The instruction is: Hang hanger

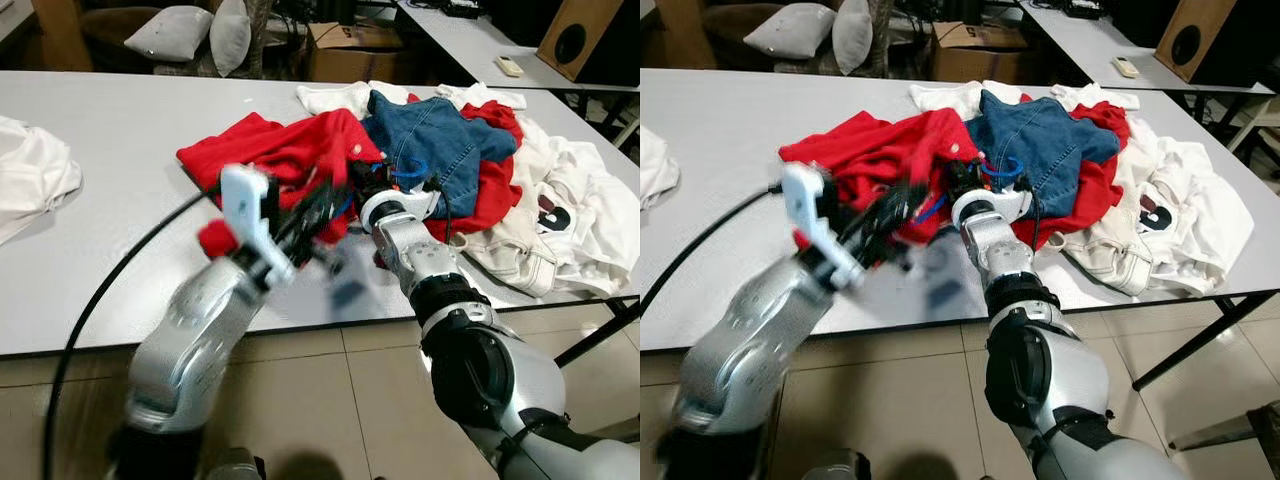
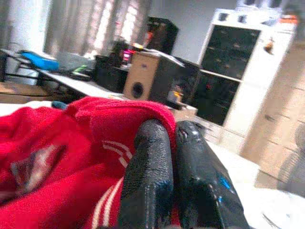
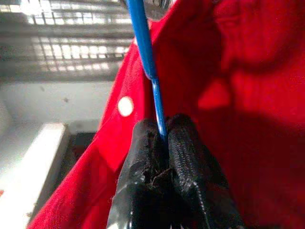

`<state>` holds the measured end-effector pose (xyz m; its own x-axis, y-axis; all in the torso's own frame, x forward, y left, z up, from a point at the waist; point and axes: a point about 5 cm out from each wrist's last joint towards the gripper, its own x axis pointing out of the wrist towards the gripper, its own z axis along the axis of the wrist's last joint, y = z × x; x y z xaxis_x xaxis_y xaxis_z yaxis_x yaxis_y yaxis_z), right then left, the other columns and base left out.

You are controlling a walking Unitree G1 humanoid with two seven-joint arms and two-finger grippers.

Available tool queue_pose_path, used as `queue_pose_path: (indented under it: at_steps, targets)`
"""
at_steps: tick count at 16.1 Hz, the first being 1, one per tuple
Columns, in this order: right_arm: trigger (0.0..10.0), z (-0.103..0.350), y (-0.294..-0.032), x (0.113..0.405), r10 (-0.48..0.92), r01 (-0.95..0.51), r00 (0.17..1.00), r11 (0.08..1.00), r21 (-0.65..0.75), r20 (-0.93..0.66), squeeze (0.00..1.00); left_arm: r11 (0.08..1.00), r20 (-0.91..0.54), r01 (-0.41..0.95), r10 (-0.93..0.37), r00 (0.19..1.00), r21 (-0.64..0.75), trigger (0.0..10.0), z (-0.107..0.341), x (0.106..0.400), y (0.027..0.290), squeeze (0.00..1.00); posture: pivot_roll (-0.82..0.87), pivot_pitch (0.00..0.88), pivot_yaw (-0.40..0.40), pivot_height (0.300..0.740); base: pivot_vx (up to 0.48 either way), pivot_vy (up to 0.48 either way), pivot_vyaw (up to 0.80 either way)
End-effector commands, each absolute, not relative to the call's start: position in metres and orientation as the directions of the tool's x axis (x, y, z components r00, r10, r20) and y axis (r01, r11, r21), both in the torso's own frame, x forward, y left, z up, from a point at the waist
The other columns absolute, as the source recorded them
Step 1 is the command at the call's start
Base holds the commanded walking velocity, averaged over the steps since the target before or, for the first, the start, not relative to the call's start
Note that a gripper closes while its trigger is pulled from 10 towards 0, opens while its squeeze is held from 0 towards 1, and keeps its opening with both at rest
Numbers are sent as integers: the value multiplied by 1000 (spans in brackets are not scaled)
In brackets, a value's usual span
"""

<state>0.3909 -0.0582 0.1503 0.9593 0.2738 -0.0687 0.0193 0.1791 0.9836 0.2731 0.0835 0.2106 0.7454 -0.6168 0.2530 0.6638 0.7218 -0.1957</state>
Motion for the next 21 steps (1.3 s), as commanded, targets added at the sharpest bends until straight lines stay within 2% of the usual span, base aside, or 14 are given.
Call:
queue_pose_path:
  at_steps: [1,4,5,8,9,11,14,15,16,17,18,21]
  targets:
    - [10000,159,-31,387,327,-10,943,196,981,-56,0,754,274,629,-575,771,-187,0,216,278,86,0,102,13,-95,740,0,0,0]
    - [10000,152,-26,382,395,-25,914,277,961,-90,0,859,262,477,-425,867,-185,0,228,303,113,0,101,11,-91,740,0,0,0]
    - [10000,151,-26,381,412,-33,906,304,952,-100,0,868,266,455,-399,877,-199,0,230,306,118,0,100,10,-89,740,0,0,0]
    - [10000,145,-34,374,497,-130,859,440,888,-121,0,913,294,295,-211,932,-281,0,244,324,145,0,93,3,-75,740,0,0,0]
    - [10000,144,-37,372,509,-146,852,456,878,-123,0,919,290,272,-188,938,-286,0,245,327,147,0,89,0,-65,740,0,0,0]
    - [10000,140,-44,365,554,-178,823,462,869,-126,0,942,235,285,-240,942,-180,0,239,330,142,0,90,0,-60,740,0,0,0]
    - [10000,147,-49,358,597,-241,797,459,855,-96,0,953,45,302,-302,952,-6,0,210,334,134,0,90,0,-59,740,0,0,0]
    - [10000,151,-52,355,604,-263,792,462,847,-83,0,938,-12,348,-348,938,6,4588,199,332,129,0,88,0,-60,740,0,0,0]
    - [10000,159,-59,352,609,-282,791,450,847,-60,0,916,-104,399,-400,911,-31,10000,180,329,127,0,88,0,-60,740,0,0,0]
    - [10000,164,-64,350,606,-300,794,460,835,-49,0,920,-148,391,-387,910,-3,10000,167,329,131,451,87,0,-59,740,0,0,0]
    - [10000,168,-70,348,600,-307,799,463,831,-39,0,930,-188,366,-355,916,25,10000,158,329,139,1000,71,0,-56,740,0,0,0]
    - [10000,177,-91,340,562,-287,827,450,846,-18,0,941,-205,338,-333,920,-15,10000,156,327,161,1000,59,0,-59,740,0,0,0]
